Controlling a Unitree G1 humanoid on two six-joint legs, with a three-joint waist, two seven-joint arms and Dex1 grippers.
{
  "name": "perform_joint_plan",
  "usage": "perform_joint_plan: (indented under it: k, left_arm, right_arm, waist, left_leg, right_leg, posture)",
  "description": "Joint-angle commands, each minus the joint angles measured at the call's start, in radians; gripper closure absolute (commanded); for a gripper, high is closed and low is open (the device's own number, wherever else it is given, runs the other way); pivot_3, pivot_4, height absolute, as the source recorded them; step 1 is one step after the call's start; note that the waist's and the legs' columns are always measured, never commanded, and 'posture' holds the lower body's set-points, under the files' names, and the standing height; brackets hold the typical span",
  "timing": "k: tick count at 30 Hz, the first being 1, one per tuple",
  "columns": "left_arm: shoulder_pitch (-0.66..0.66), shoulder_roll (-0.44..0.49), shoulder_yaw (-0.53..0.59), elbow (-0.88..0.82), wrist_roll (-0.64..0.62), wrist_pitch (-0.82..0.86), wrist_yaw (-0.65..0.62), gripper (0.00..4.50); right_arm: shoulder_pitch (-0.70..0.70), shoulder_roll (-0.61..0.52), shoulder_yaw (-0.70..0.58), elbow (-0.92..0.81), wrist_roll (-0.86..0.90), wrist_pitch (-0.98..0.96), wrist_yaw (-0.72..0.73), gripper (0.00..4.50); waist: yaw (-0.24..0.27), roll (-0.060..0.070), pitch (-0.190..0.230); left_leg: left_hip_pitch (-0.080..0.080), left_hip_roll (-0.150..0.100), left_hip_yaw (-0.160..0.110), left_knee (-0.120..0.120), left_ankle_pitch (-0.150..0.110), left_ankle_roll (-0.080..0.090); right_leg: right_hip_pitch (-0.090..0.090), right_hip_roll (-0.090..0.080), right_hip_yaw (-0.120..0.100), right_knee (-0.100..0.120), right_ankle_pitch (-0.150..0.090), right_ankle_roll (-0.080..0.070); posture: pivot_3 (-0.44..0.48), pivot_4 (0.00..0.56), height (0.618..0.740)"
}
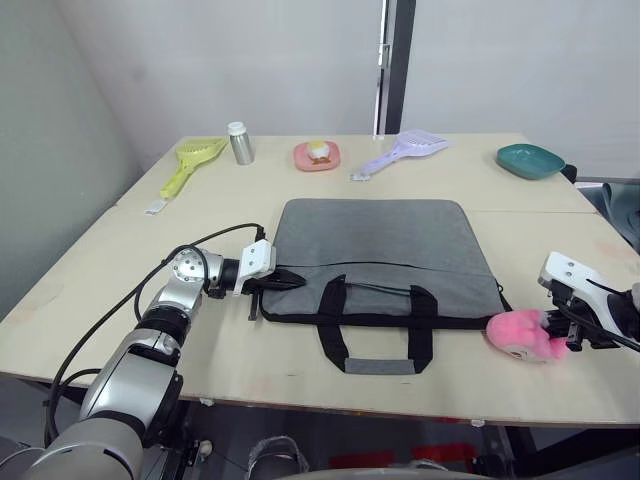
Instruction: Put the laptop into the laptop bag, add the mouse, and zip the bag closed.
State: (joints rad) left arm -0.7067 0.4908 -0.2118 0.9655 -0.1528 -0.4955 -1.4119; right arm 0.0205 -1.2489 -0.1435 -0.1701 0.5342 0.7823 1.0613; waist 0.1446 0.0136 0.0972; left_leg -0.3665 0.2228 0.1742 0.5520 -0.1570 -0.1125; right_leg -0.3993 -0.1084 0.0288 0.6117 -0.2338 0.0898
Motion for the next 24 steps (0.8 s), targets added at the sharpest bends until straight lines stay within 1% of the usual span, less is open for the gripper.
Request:
perform_joint_plan:
  k: [1, 2, 6, 8, 10, 14, 16, 20, 24]
  left_arm:
    - [0.083, 0.007, -0.127, 0.179, 0.183, 0.156, -0.026, 4.5]
    - [0.081, 0.005, -0.13, 0.186, 0.188, 0.167, -0.021, 4.5]
    - [0.08, 0.001, -0.152, 0.203, 0.217, 0.172, -0.007, 4.5]
    - [0.082, 0.0, -0.154, 0.2, 0.225, 0.167, -0.006, 4.5]
    - [0.084, -0.002, -0.153, 0.198, 0.231, 0.164, -0.006, 4.5]
    - [0.088, -0.004, -0.155, 0.196, 0.243, 0.157, -0.005, 4.5]
    - [0.09, -0.001, -0.155, 0.191, 0.244, 0.158, -0.01, 4.5]
    - [0.089, 0.007, -0.156, 0.193, 0.248, 0.155, -0.017, 4.5]
    - [0.084, 0.006, -0.156, 0.201, 0.251, 0.153, -0.013, 4.5]
  right_arm:
    - [-0.035, 0.08, -0.115, -0.017, 0.128, 0.087, 0.003, 4.47]
    - [-0.021, 0.087, -0.118, -0.015, 0.123, 0.094, 0.005, 4.47]
    - [0.057, 0.062, -0.062, -0.006, 0.011, 0.047, -0.016, 4.47]
    - [0.063, 0.021, -0.015, -0.002, -0.065, 0.029, -0.036, 4.47]
    - [0.073, -0.008, 0.007, -0.002, -0.103, 0.014, -0.034, 4.47]
    - [0.077, -0.029, -0.01, 0.006, -0.101, 0.006, -0.007, 4.47]
    - [0.109, -0.06, -0.019, 0.046, -0.149, -0.056, 0.009, 4.47]
    - [0.112, -0.107, 0.004, 0.149, -0.242, -0.158, -0.004, 4.47]
    - [0.09, -0.13, 0.017, 0.182, -0.26, -0.226, 0.013, 4.47]
  waist:
    - [-0.007, 0.002, -0.002]
    - [-0.01, 0.003, -0.003]
    - [-0.015, 0.004, -0.005]
    - [-0.017, 0.004, -0.008]
    - [-0.017, 0.003, -0.009]
    - [-0.016, 0.003, -0.012]
    - [-0.016, 0.003, -0.014]
    - [-0.014, 0.003, -0.018]
    - [-0.007, 0.003, -0.022]
  left_leg:
    - [0.0, 0.0, 0.0, 0.0, 0.0, 0.0]
    - [0.0, 0.0, 0.0, -0.001, 0.0, 0.0]
    - [0.001, -0.001, 0.0, -0.005, 0.0, 0.0]
    - [0.001, -0.003, 0.0, -0.007, 0.0, 0.0]
    - [0.002, -0.008, -0.002, -0.009, 0.0, 0.0]
    - [0.0, -0.009, -0.001, -0.011, 0.0, 0.0]
    - [0.0, -0.009, -0.001, -0.013, 0.0, 0.001]
    - [0.0, -0.01, 0.002, -0.013, 0.0, 0.004]
    - [0.0, -0.01, 0.005, -0.013, 0.0, 0.005]
  right_leg:
    - [0.0, 0.0, 0.0, 0.0, 0.0, 0.0]
    - [-0.001, 0.0, 0.0, 0.0, 0.0, 0.0]
    - [-0.003, 0.0, 0.001, -0.001, -0.001, 0.002]
    - [-0.003, -0.001, 0.001, -0.003, -0.002, 0.004]
    - [-0.003, -0.003, 0.003, -0.003, -0.003, 0.005]
    - [0.001, -0.004, 0.006, -0.013, -0.006, 0.01]
    - [0.003, -0.004, 0.007, -0.021, -0.006, 0.01]
    - [0.005, -0.005, 0.013, -0.024, -0.006, 0.01]
    - [0.006, -0.004, 0.017, -0.024, -0.006, 0.01]
  posture:
    - [0.0, 0.15, 0.74]
    - [0.0, 0.15, 0.74]
    - [0.0, 0.15, 0.74]
    - [0.0, 0.15, 0.74]
    - [0.0, 0.15, 0.74]
    - [0.0, 0.15, 0.74]
    - [0.0, 0.15, 0.74]
    - [0.0, 0.15, 0.74]
    - [0.0, 0.15, 0.74]
